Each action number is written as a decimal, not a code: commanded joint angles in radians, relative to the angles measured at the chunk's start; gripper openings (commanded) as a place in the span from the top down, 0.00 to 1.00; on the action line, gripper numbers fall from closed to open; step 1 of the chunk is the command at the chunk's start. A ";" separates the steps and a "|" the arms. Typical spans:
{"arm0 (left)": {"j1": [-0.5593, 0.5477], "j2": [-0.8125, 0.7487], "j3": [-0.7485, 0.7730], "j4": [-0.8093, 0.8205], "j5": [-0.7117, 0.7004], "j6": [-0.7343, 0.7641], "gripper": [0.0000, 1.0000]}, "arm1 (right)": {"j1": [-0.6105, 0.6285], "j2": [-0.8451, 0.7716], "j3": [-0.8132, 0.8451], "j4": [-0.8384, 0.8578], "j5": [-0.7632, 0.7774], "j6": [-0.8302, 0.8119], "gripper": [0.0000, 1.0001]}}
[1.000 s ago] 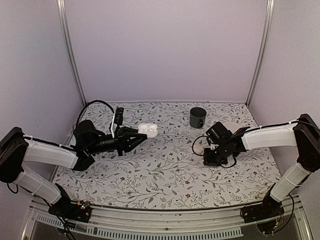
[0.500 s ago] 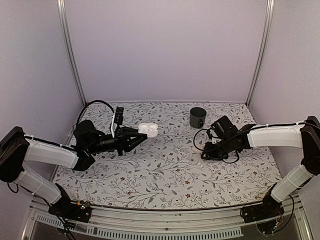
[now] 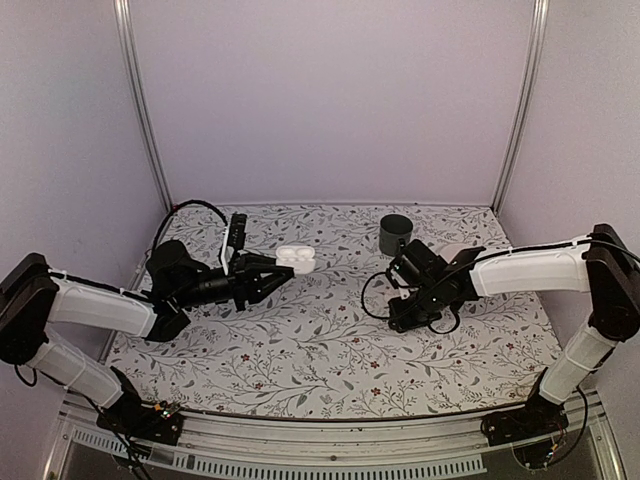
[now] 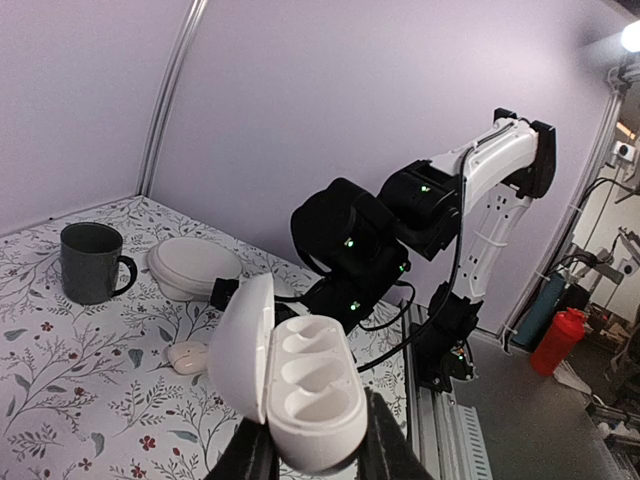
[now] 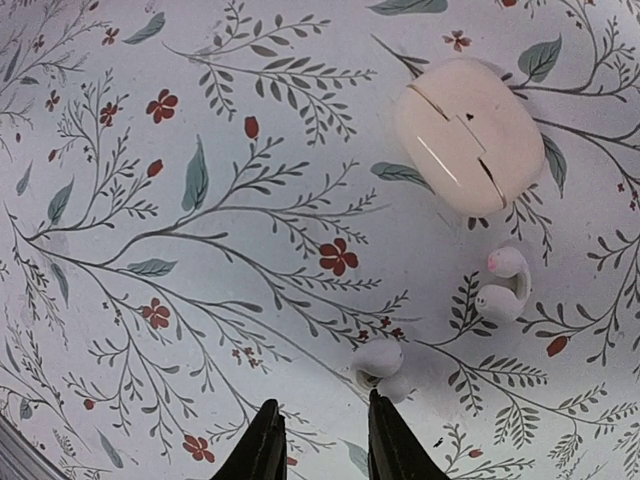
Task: Insert the wireless bluetooth earbuds into the charging case
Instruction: Adjust the right earbud at the center of the board.
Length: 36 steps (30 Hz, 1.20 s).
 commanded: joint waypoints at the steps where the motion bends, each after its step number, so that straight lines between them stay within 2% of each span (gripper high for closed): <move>1: 0.015 0.011 0.025 0.030 0.007 0.000 1.00 | 0.005 0.022 0.016 -0.045 0.049 -0.012 0.70; 36: 0.015 -0.003 0.047 -0.029 0.016 -0.008 1.00 | 0.013 0.111 0.028 0.006 0.048 -0.048 0.75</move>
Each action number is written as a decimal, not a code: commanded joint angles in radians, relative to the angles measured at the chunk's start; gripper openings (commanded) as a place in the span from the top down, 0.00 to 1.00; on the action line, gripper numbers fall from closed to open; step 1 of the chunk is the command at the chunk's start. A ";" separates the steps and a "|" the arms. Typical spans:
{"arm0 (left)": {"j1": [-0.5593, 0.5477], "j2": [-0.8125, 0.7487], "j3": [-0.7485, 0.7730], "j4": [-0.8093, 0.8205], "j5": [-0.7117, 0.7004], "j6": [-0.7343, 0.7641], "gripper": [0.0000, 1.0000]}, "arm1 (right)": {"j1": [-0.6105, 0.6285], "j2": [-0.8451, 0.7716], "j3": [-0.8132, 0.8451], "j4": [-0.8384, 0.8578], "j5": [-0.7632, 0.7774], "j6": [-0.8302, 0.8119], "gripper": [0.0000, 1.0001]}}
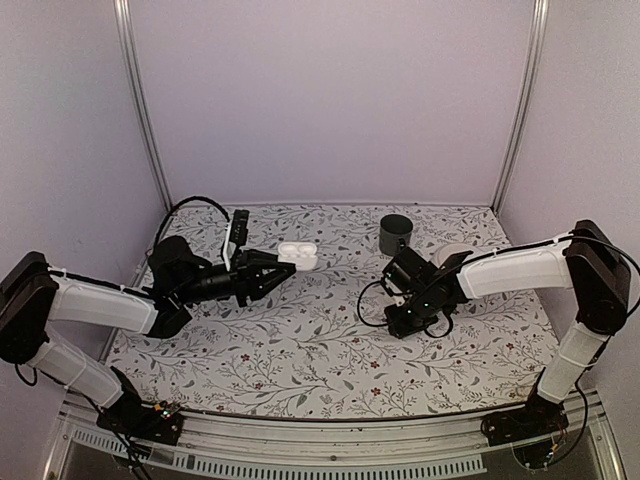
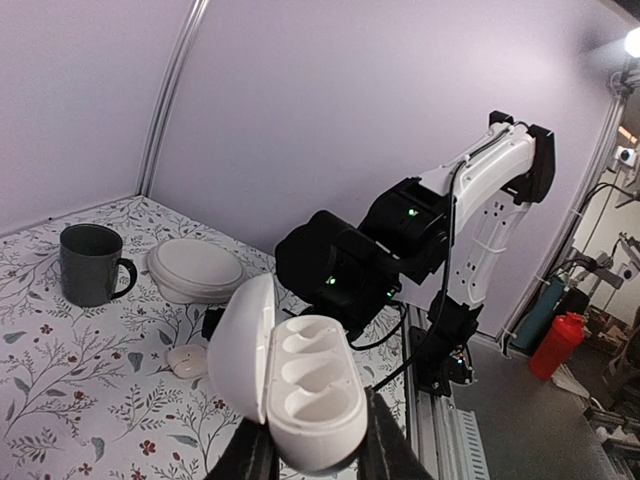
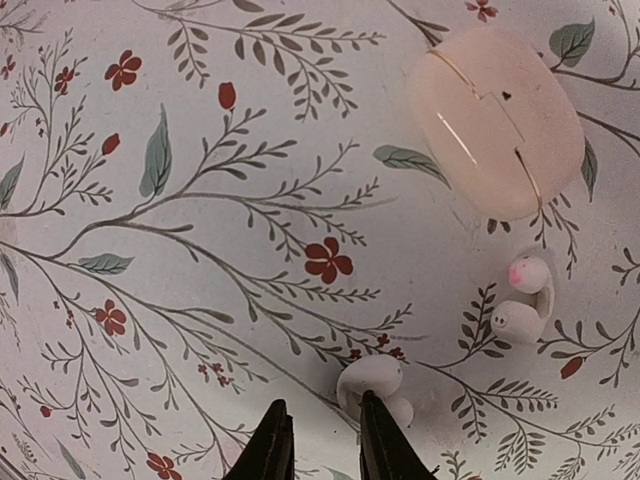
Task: Insert the wireless bluetooth earbuds into the charging case
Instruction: Adjust the right earbud at the center of the board.
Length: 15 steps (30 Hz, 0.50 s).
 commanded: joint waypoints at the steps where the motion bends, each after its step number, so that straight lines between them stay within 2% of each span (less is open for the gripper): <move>1: 0.014 -0.009 0.019 -0.005 0.015 -0.001 1.00 | 0.005 0.023 0.017 0.011 0.025 0.001 0.75; 15: 0.014 -0.002 0.019 -0.001 0.026 -0.010 1.00 | 0.000 -0.026 0.052 0.002 0.039 0.003 0.73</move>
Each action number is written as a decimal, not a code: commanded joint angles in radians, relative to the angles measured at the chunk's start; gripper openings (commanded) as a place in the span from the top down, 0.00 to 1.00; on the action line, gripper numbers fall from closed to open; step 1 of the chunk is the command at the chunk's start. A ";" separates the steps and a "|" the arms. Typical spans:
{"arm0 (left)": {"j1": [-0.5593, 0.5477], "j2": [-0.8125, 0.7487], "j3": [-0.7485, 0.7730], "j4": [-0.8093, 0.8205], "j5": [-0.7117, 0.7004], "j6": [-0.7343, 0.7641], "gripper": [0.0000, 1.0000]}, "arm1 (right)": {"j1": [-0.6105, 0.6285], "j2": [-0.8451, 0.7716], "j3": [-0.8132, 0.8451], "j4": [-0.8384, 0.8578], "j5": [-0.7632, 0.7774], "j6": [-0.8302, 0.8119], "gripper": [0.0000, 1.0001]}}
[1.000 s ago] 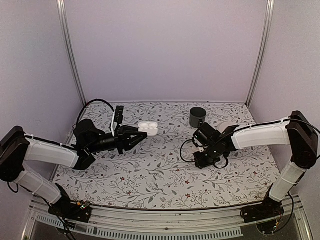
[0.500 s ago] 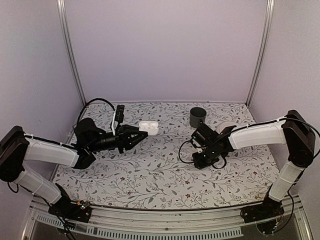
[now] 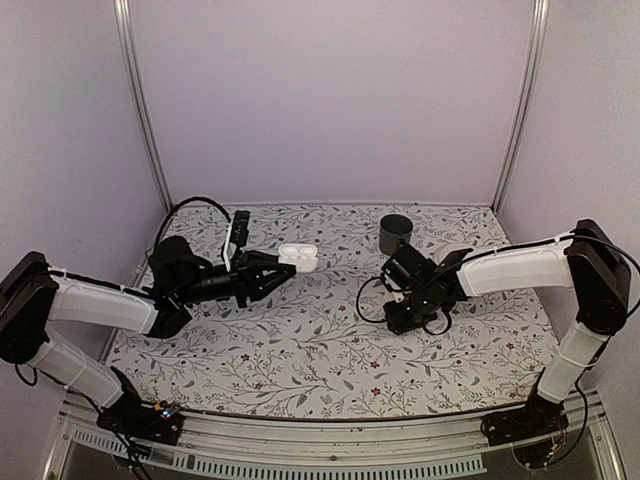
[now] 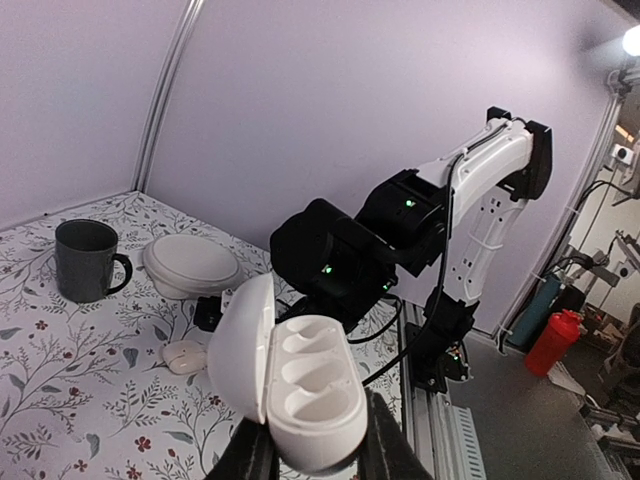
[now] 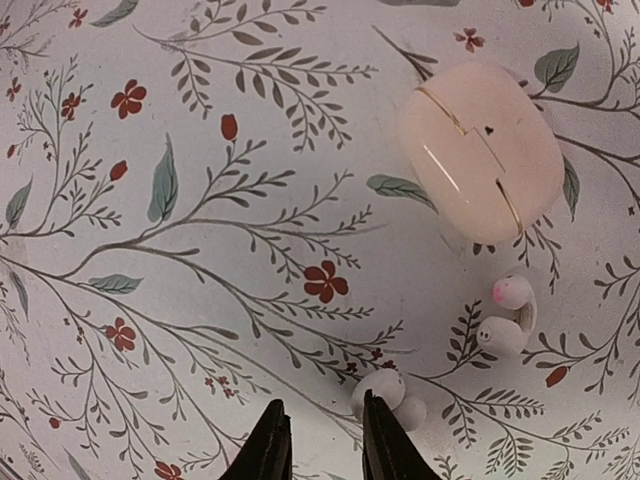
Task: Insert the wireless bluetooth earbuds into the charging case
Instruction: Adjust the right earbud at the center of the board.
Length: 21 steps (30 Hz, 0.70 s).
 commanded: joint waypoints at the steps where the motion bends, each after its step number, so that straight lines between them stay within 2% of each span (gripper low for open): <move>1: 0.014 -0.004 0.017 0.009 0.014 -0.007 1.00 | -0.001 -0.019 0.037 0.006 0.008 -0.003 0.73; 21: 0.013 0.024 0.040 0.036 0.025 -0.022 1.00 | -0.005 -0.046 -0.048 0.024 0.004 -0.024 0.73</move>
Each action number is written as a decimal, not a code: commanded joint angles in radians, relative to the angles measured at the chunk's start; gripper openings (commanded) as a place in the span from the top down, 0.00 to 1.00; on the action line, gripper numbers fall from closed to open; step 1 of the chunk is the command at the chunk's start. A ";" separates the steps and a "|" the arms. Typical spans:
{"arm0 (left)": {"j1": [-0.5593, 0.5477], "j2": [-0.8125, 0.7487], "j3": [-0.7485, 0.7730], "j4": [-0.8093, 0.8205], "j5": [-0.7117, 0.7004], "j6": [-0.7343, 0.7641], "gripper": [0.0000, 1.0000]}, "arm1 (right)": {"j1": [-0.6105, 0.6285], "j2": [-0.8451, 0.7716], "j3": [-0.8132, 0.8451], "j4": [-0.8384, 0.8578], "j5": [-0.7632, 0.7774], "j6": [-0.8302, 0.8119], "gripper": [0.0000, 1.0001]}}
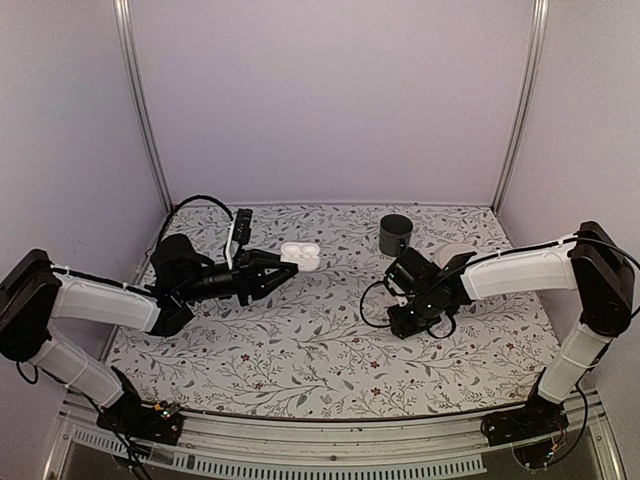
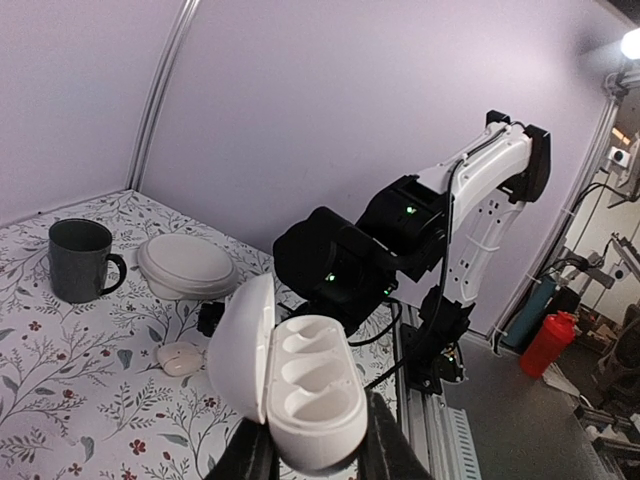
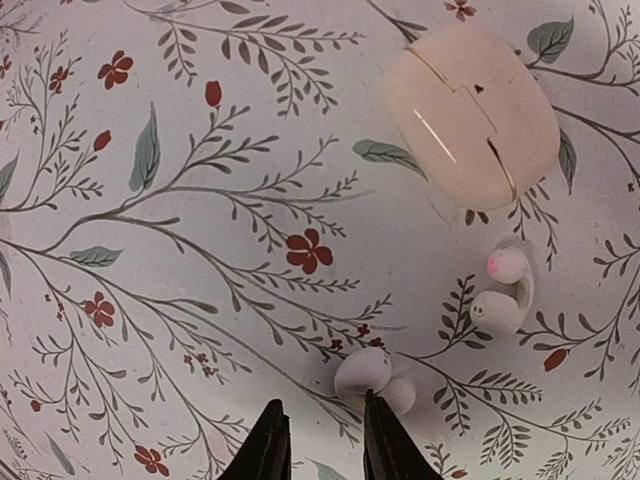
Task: Insert the wireless bluetooth earbuds into the charging case
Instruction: Adjust the right earbud at the center of the board.
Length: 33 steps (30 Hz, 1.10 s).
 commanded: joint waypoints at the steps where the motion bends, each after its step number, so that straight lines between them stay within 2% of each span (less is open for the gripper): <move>1: 0.013 0.001 0.017 0.032 0.007 -0.006 1.00 | -0.002 -0.021 -0.017 0.019 0.008 -0.012 0.73; 11: 0.013 -0.029 0.014 -0.005 0.002 0.005 1.00 | -0.006 -0.008 0.015 0.005 0.046 -0.037 0.73; 33: 0.013 -0.022 0.038 -0.032 0.016 0.012 1.00 | -0.023 0.024 -0.024 0.024 -0.020 -0.060 0.73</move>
